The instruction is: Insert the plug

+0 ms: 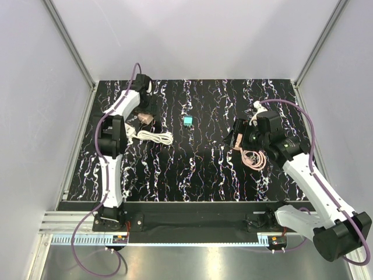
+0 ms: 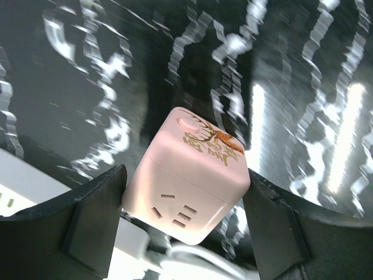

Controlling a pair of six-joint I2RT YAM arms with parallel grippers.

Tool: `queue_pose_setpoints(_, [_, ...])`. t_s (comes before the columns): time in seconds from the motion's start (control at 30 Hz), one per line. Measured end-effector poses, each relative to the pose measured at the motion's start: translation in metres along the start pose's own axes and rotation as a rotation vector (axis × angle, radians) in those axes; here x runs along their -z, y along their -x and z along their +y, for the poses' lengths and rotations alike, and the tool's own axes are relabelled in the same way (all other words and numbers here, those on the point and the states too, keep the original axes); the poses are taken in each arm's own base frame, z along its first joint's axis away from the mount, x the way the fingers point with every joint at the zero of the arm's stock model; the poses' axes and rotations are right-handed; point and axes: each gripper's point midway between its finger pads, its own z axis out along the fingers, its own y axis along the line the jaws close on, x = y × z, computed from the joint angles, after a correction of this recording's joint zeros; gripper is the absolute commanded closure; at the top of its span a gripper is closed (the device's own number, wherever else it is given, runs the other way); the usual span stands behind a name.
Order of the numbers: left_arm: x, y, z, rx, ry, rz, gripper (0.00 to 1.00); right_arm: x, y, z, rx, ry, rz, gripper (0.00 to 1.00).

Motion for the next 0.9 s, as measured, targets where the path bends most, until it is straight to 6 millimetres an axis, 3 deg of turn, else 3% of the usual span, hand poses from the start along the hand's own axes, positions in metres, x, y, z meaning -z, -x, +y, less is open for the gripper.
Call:
queue_pose_setpoints(0.17, [0.023, -0.017, -0.033, -0.050, -0.135, 0.010, 1.00, -0.002, -0.004, 0.006, -0.003, 0.034, 0.025, 0.13])
queue_pose_setpoints(0.27, [0.054, -0.019, -0.060, -0.081, -0.263, -0.022, 1.00, -0.006, -0.005, 0.013, 0.034, 0.094, 0.020, 0.15])
queue_pose_setpoints(0.33, [0.087, -0.016, -0.080, -0.097, -0.378, -0.068, 1.00, -0.009, -0.008, 0.015, 0.053, 0.129, 0.013, 0.15])
queue_pose_setpoints(0.43, [0.152, -0.009, -0.110, -0.118, -0.602, -0.160, 1.00, -0.007, -0.010, 0.026, 0.102, 0.227, -0.026, 0.14])
queue_pose_setpoints(0.57, [0.237, -0.010, -0.143, -0.165, -0.898, -0.261, 1.00, 0.009, 0.003, 0.058, 0.227, 0.432, -0.161, 0.15])
queue_pose_setpoints(0.63, [0.268, -0.025, -0.156, -0.199, -1.012, -0.272, 1.00, 0.015, 0.008, 0.075, 0.303, 0.545, -0.216, 0.15])
queue_pose_setpoints(0.73, [0.304, -0.066, -0.183, -0.273, -1.158, -0.225, 1.00, 0.022, 0.010, 0.095, 0.406, 0.680, -0.247, 0.15])
queue_pose_setpoints(0.83, [0.332, -0.109, -0.208, -0.354, -1.281, -0.155, 1.00, 0.026, 0.008, 0.107, 0.504, 0.772, -0.262, 0.14])
queue_pose_setpoints(0.9, [0.345, -0.128, -0.214, -0.383, -1.331, -0.126, 1.00, 0.029, 0.007, 0.111, 0.550, 0.809, -0.273, 0.14])
